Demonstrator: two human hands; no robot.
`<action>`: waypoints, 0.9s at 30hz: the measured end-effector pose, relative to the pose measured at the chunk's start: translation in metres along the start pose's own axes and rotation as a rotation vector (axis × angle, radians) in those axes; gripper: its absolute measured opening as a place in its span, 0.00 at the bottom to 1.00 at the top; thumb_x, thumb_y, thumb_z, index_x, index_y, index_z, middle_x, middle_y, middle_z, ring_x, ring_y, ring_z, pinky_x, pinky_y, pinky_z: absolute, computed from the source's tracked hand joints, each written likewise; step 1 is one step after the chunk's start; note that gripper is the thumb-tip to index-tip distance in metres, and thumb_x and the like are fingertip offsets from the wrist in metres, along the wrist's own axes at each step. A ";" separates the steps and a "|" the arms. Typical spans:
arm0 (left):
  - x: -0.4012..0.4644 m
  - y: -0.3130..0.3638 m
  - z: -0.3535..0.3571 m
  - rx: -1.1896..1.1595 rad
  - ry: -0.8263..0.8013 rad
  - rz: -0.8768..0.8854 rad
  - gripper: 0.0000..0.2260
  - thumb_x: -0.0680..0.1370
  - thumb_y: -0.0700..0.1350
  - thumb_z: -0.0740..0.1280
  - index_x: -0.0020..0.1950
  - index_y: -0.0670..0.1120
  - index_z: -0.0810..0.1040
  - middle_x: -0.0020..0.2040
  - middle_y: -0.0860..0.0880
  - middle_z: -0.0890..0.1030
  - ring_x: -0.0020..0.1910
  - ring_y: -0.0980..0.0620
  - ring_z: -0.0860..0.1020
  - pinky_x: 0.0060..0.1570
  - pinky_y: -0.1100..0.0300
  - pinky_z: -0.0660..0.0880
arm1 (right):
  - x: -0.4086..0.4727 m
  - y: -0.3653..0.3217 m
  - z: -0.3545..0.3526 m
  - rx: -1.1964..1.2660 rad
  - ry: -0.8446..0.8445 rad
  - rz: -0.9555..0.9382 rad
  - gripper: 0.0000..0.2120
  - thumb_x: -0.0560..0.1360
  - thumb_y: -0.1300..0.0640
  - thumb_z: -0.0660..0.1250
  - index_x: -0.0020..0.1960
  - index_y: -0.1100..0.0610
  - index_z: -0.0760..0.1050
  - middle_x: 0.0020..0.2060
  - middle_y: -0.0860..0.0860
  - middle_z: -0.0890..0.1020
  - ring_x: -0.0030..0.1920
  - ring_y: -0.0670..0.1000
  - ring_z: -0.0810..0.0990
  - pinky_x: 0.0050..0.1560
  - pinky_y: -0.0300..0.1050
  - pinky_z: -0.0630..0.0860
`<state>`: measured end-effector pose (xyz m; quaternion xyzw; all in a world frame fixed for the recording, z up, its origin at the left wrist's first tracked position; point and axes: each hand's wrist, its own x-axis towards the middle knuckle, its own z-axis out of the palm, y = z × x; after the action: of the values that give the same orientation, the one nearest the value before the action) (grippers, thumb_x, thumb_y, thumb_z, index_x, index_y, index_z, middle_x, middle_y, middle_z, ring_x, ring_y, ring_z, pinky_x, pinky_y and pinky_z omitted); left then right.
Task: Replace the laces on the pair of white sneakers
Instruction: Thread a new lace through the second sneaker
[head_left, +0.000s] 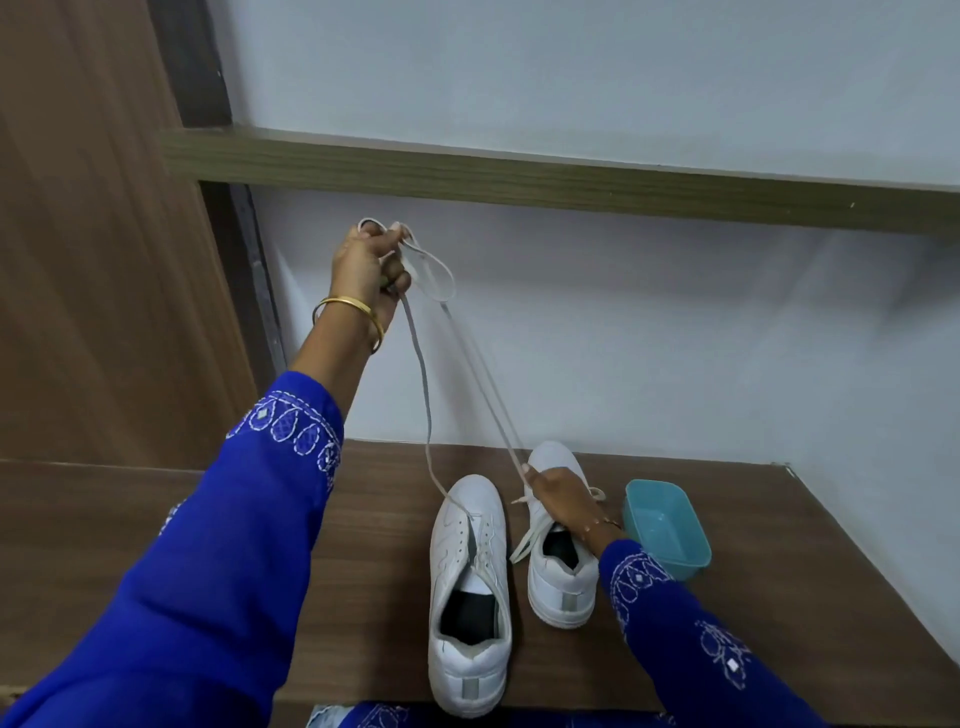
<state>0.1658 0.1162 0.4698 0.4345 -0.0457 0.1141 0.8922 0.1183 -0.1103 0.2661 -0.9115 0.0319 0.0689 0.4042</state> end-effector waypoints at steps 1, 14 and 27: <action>0.000 0.001 0.000 0.009 0.001 0.006 0.16 0.77 0.33 0.58 0.34 0.49 0.60 0.31 0.52 0.76 0.19 0.58 0.58 0.19 0.67 0.58 | 0.000 0.003 0.001 -0.036 0.002 -0.006 0.25 0.80 0.48 0.54 0.26 0.57 0.61 0.24 0.50 0.66 0.28 0.47 0.64 0.36 0.44 0.62; -0.015 -0.030 0.014 0.480 -0.276 -0.130 0.18 0.75 0.33 0.63 0.33 0.50 0.61 0.25 0.53 0.72 0.20 0.57 0.59 0.23 0.68 0.56 | -0.003 -0.109 -0.049 0.424 0.176 -0.321 0.10 0.77 0.58 0.64 0.55 0.60 0.78 0.48 0.53 0.80 0.47 0.48 0.77 0.48 0.37 0.73; -0.008 -0.002 0.032 0.663 -0.239 -0.030 0.13 0.80 0.50 0.58 0.38 0.47 0.67 0.45 0.47 0.83 0.19 0.56 0.59 0.25 0.65 0.61 | -0.007 -0.162 -0.106 0.531 0.407 -0.327 0.10 0.75 0.65 0.61 0.38 0.58 0.78 0.35 0.54 0.80 0.36 0.48 0.78 0.41 0.41 0.74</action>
<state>0.1590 0.0890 0.4868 0.7116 -0.1040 0.0580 0.6924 0.1402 -0.0805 0.4565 -0.7629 -0.0177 -0.1899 0.6178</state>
